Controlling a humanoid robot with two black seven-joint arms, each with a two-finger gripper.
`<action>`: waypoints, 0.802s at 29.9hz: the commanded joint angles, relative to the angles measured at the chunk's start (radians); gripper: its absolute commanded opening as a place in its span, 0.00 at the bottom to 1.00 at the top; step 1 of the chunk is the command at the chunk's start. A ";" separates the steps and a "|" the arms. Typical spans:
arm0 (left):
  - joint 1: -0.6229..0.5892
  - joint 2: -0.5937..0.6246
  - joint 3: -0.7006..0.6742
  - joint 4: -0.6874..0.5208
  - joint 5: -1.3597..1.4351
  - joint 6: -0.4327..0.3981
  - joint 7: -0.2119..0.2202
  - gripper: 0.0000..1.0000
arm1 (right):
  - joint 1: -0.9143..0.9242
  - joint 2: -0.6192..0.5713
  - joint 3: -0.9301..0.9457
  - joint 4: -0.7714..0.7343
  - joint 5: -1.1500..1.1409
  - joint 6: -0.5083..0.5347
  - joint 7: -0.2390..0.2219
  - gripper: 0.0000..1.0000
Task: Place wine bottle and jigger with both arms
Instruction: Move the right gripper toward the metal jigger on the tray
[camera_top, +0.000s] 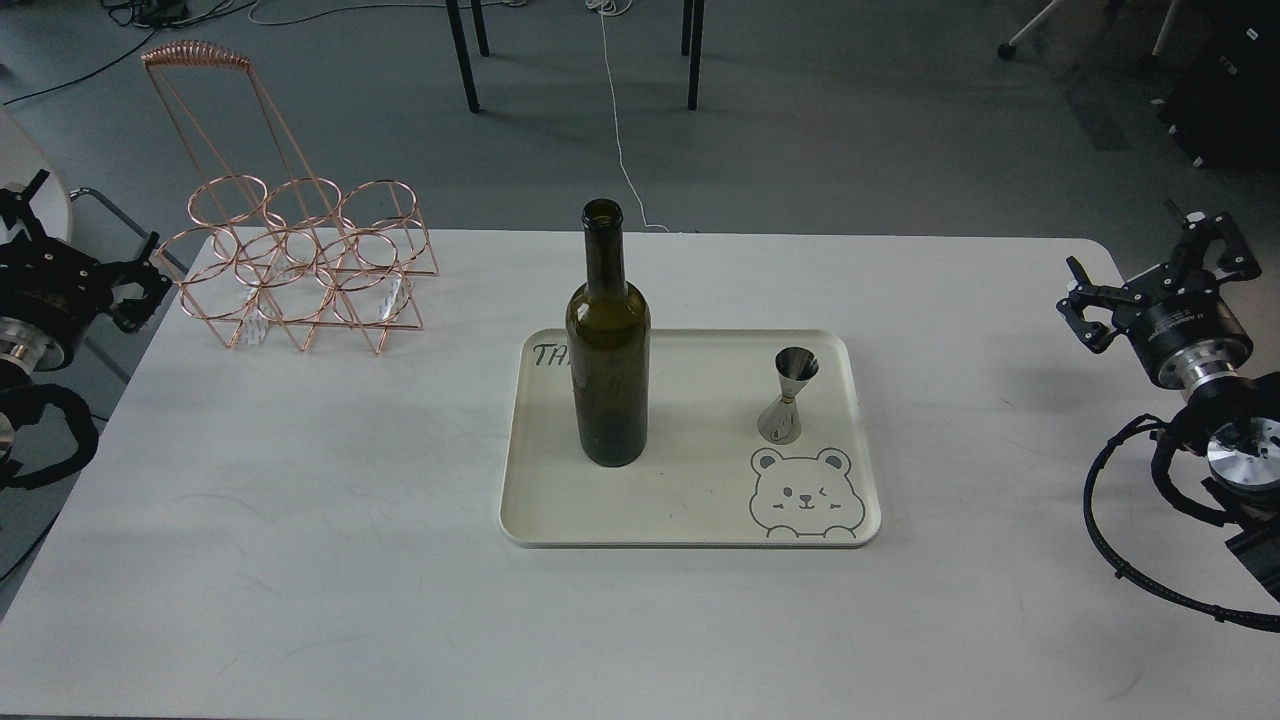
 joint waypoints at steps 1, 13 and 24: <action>-0.002 0.001 -0.011 -0.008 0.001 0.000 -0.001 0.99 | 0.000 -0.010 0.001 0.021 -0.001 0.000 0.000 1.00; -0.064 0.001 -0.012 -0.057 0.000 0.000 0.000 0.99 | -0.010 -0.171 -0.049 0.254 -0.062 0.000 0.005 1.00; -0.084 -0.013 -0.009 -0.057 0.003 0.000 0.013 0.98 | -0.077 -0.402 -0.052 0.710 -0.605 0.000 0.057 1.00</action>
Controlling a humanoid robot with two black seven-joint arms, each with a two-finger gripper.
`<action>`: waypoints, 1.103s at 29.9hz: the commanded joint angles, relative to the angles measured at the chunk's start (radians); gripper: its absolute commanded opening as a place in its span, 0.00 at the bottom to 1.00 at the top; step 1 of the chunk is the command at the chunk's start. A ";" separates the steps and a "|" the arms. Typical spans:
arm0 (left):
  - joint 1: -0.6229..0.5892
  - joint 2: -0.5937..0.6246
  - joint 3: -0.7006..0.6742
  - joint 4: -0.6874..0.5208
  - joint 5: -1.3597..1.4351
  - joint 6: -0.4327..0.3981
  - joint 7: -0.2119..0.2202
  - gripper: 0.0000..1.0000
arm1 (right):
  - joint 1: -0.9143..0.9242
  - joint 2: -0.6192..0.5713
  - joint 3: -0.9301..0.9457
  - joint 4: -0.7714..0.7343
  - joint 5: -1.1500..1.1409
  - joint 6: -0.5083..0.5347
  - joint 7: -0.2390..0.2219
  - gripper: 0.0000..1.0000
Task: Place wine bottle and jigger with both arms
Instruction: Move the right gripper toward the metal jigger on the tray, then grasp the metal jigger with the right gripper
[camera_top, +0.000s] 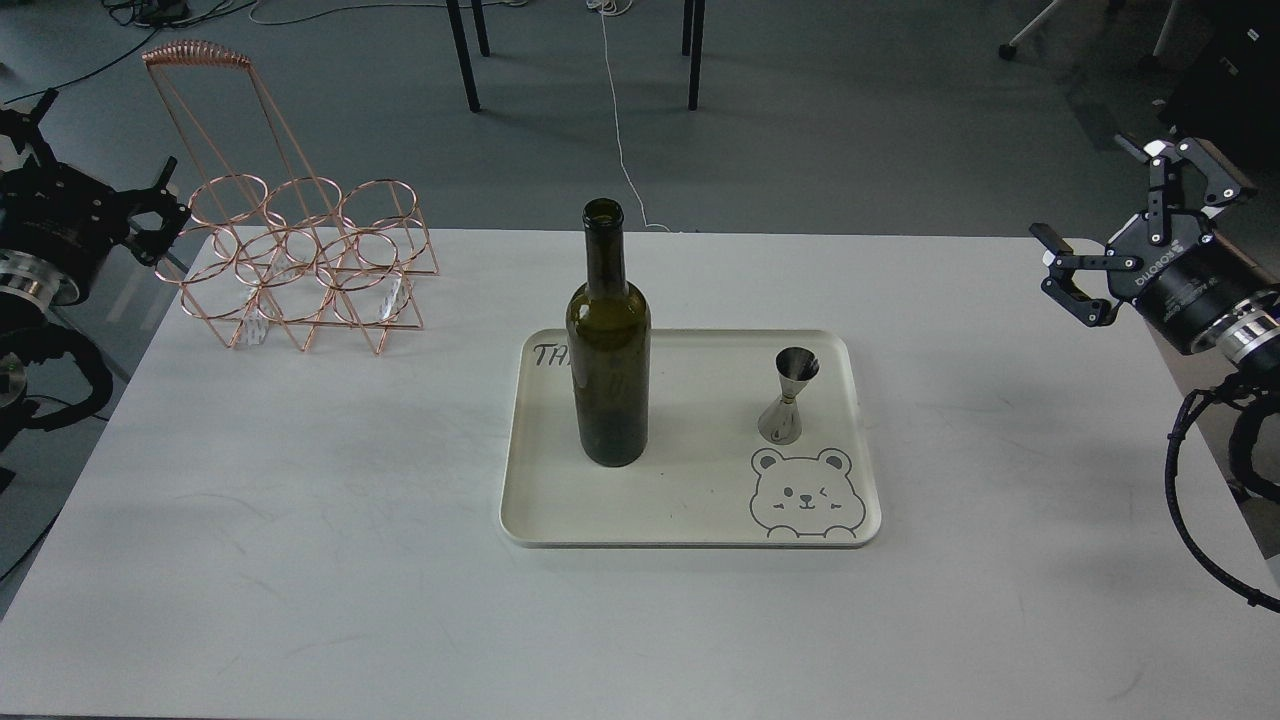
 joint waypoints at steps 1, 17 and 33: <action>0.001 -0.002 0.000 0.000 0.000 0.000 0.003 0.98 | -0.028 -0.057 -0.003 0.152 -0.268 0.000 0.015 0.99; 0.002 0.010 0.005 0.000 0.006 0.000 -0.002 0.99 | -0.096 -0.085 -0.195 0.332 -1.382 -0.510 0.017 0.98; 0.004 0.011 0.012 0.000 0.008 0.000 -0.005 0.99 | 0.048 0.183 -0.339 0.061 -1.696 -0.607 0.023 0.96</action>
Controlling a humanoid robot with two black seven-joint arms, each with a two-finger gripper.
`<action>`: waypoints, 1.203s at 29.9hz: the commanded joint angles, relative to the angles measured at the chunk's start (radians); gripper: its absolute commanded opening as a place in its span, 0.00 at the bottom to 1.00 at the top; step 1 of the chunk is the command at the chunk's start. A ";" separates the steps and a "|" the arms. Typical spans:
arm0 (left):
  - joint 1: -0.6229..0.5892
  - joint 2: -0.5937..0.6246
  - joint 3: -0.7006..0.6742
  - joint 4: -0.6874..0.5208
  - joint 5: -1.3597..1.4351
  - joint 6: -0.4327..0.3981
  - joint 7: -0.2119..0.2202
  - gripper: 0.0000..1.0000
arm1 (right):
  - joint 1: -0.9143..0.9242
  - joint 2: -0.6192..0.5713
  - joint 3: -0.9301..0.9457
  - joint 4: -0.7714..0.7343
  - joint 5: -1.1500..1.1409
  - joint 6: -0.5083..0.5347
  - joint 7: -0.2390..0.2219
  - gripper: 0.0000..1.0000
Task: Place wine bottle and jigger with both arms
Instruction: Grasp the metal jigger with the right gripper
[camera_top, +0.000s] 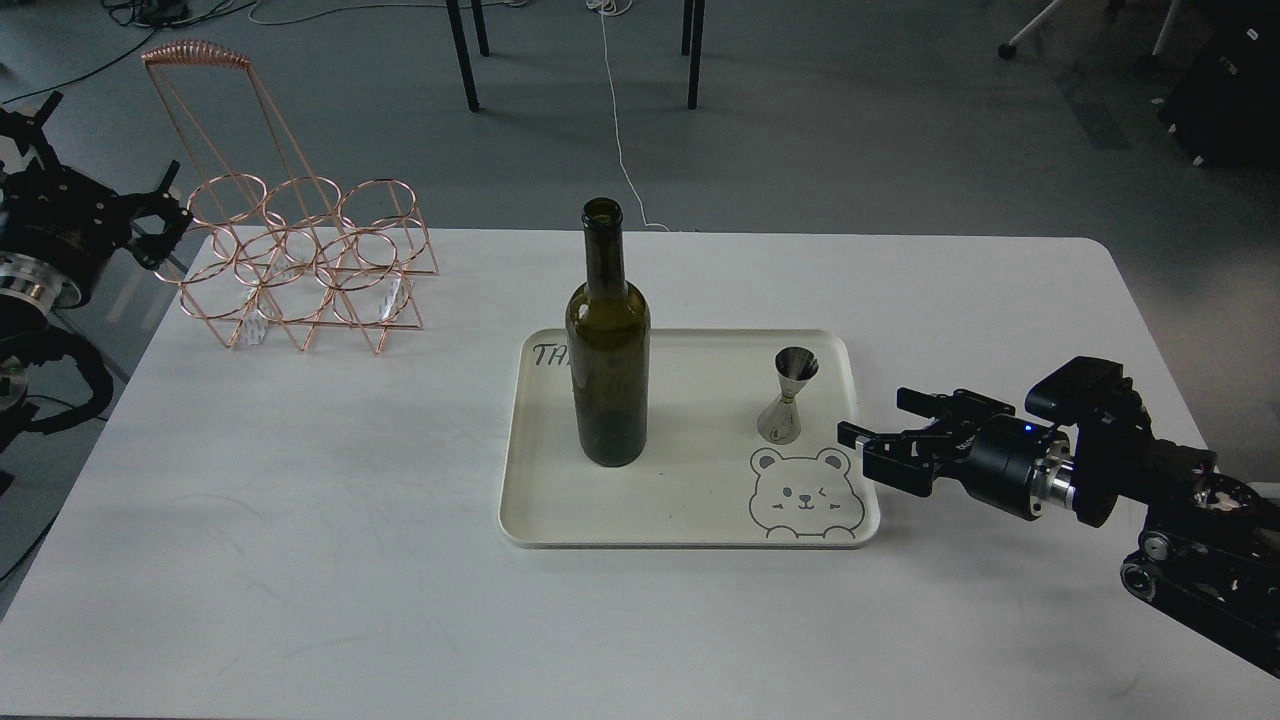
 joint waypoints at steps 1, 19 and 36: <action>0.002 0.002 0.001 0.000 0.000 0.000 0.000 0.99 | 0.060 0.068 -0.048 -0.088 -0.002 -0.030 0.012 0.96; 0.000 -0.002 0.007 -0.001 0.003 0.000 0.002 0.99 | 0.127 0.262 -0.118 -0.246 -0.006 -0.073 0.046 0.66; 0.000 0.010 0.007 -0.001 0.003 0.000 0.002 0.99 | 0.153 0.296 -0.139 -0.296 -0.008 -0.075 0.046 0.38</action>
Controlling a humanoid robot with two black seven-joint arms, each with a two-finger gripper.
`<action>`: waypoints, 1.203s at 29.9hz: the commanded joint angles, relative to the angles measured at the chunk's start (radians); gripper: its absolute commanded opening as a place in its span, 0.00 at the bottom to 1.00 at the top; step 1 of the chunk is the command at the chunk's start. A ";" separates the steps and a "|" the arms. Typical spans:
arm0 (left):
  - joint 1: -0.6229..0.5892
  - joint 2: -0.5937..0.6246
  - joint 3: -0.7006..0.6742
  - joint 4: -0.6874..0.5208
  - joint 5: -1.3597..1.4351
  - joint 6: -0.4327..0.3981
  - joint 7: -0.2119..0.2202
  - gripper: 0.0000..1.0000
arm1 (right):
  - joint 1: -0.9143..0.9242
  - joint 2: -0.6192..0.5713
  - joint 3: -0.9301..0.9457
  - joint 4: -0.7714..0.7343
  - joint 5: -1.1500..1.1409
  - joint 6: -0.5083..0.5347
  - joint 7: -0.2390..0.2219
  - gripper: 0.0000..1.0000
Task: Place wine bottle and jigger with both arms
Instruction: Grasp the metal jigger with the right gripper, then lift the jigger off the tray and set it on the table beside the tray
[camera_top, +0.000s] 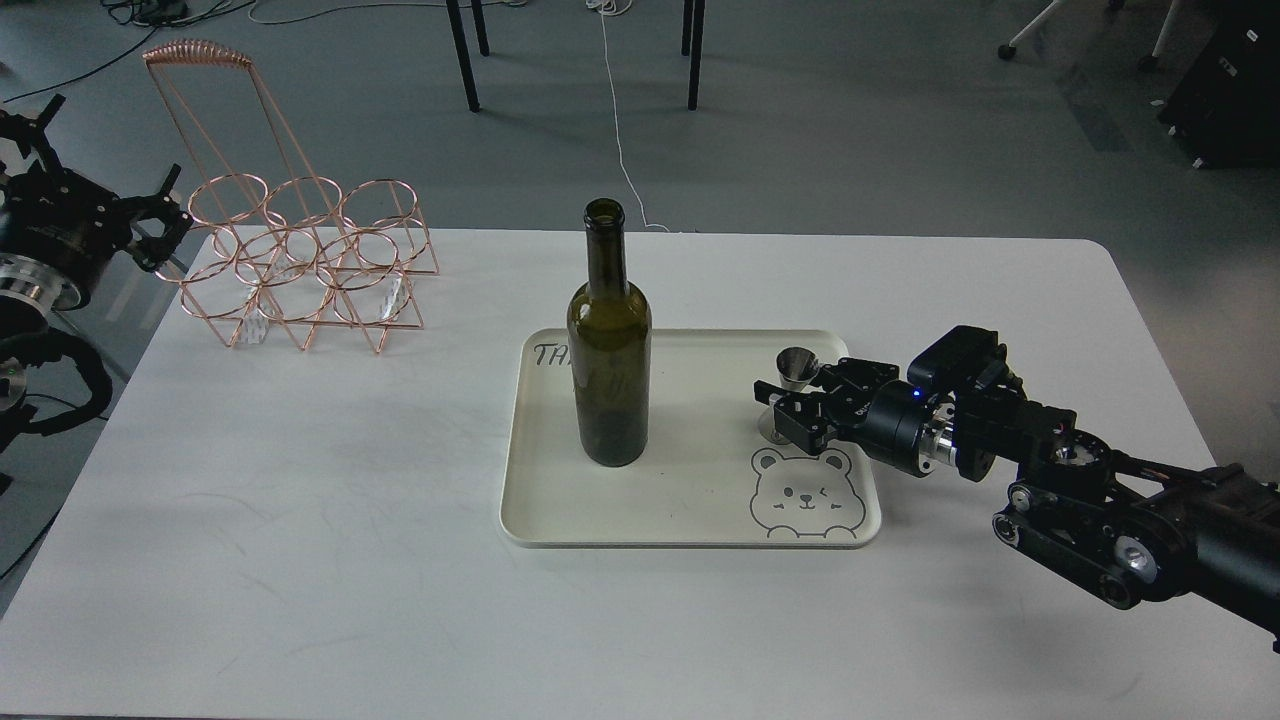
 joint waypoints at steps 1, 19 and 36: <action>0.000 0.008 0.000 0.000 0.000 0.000 0.000 0.99 | 0.005 0.004 -0.020 -0.001 0.000 0.000 0.000 0.34; -0.003 0.028 -0.003 0.000 0.000 0.000 -0.003 0.99 | 0.039 -0.132 -0.003 0.072 0.006 -0.068 -0.009 0.01; -0.003 0.030 -0.003 -0.020 -0.002 0.000 -0.003 0.99 | -0.122 -0.451 0.094 0.099 0.032 -0.232 -0.031 0.01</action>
